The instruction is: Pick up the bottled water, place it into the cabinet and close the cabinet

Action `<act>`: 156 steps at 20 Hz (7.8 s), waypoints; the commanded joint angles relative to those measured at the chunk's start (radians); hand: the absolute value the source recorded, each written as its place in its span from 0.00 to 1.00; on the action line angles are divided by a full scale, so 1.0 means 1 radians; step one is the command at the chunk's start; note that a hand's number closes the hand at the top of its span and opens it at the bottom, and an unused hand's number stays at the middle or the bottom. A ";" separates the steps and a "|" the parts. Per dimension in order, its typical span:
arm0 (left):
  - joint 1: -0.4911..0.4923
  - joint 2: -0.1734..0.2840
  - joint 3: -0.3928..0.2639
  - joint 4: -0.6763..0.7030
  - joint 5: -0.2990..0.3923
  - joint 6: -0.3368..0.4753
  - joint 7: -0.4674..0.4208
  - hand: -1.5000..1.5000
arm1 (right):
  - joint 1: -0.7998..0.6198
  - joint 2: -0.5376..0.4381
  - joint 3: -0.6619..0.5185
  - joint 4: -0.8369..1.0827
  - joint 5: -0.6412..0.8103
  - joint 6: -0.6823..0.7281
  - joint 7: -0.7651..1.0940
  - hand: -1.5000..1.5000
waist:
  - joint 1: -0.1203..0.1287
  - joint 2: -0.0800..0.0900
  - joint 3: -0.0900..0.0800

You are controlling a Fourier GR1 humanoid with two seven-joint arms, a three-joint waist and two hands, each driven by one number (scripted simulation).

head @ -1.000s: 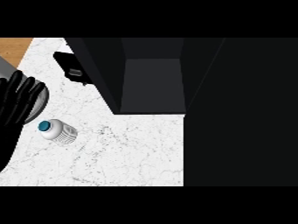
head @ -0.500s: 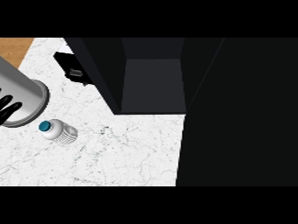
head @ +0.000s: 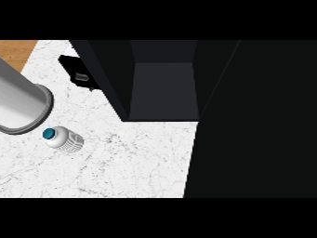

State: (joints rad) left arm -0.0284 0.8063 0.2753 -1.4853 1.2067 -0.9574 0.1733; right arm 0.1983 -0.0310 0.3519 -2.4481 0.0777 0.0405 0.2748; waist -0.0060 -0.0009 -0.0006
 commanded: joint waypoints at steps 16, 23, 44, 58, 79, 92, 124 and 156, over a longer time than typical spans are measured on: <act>-0.176 -0.216 0.065 0.251 -0.473 -0.144 -0.046 0.00 | 0.004 -0.021 0.196 -0.089 0.152 -0.119 0.113 0.00 | -0.011 0.001 -0.001; -0.203 -0.306 0.084 0.336 -0.754 -0.163 -0.151 0.00 | -0.068 -0.017 0.192 -0.094 0.146 -0.160 0.147 0.00 | -0.016 0.003 -0.002; -0.281 -0.356 -0.054 0.733 -1.289 -0.035 -0.710 0.00 | -0.142 -0.086 0.184 -0.100 0.107 -0.219 0.190 0.00 | -0.034 0.009 -0.006; -0.348 -0.393 -0.145 0.983 -1.350 0.101 -0.943 0.00 | -0.157 -0.119 0.218 -0.049 0.120 -0.258 0.153 0.00 | -0.047 0.012 -0.007; -0.405 -0.453 -0.315 0.970 -1.419 0.260 -1.232 1.00 | -0.137 -0.170 0.229 -0.085 0.092 -0.304 0.144 0.00 | -0.040 0.008 -0.007; -0.333 -0.802 -0.193 0.817 -1.209 0.892 -1.064 1.00 | -0.121 -0.186 0.256 -0.099 0.118 -0.345 0.175 0.00 | 0.001 -0.004 0.000; -0.733 -0.806 -0.639 0.680 -0.700 1.449 -0.555 1.00 | -0.007 -0.277 0.289 -0.110 0.082 -0.389 0.040 0.00 | -0.027 0.004 0.000; -1.086 -0.783 -0.519 1.353 -0.694 1.535 -0.808 0.00 | 0.128 -0.368 0.175 -0.141 -0.091 -0.313 -0.136 0.00 | -0.063 0.020 0.000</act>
State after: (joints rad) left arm -1.1070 0.0049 -0.2615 -0.1648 0.5139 0.6135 -0.6236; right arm 0.2812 -0.3715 0.5582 -2.4802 0.0182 -0.2833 0.1185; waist -0.0730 0.0204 -0.0005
